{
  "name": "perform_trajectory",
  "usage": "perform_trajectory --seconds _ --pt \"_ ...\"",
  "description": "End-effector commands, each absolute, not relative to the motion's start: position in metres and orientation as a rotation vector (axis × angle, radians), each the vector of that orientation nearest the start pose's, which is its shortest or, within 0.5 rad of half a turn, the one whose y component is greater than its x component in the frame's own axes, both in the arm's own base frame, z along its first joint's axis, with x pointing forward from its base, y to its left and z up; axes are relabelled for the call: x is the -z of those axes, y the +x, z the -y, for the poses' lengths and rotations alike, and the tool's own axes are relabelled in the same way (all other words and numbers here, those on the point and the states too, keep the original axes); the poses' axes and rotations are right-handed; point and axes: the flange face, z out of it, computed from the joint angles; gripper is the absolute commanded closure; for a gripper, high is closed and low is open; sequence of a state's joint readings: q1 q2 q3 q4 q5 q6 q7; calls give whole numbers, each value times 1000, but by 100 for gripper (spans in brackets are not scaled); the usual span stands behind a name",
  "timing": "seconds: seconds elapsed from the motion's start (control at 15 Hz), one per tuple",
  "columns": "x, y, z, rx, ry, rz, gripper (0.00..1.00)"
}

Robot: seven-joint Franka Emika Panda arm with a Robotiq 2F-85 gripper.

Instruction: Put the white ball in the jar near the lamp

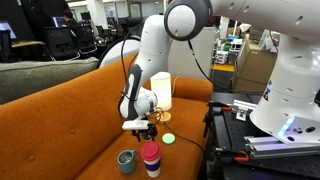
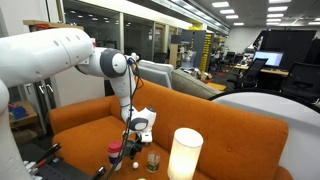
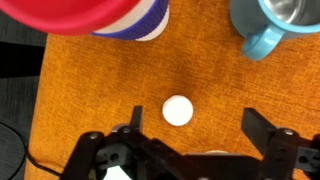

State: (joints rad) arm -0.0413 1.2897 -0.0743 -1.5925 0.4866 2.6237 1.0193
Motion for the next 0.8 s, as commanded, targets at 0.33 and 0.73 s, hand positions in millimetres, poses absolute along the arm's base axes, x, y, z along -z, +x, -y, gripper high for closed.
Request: perform_trajectory --seconds 0.33,0.73 --pt "169 567 78 -414 -2248 -2241 0" --pt "187 562 86 -449 -2247 -2289 0"
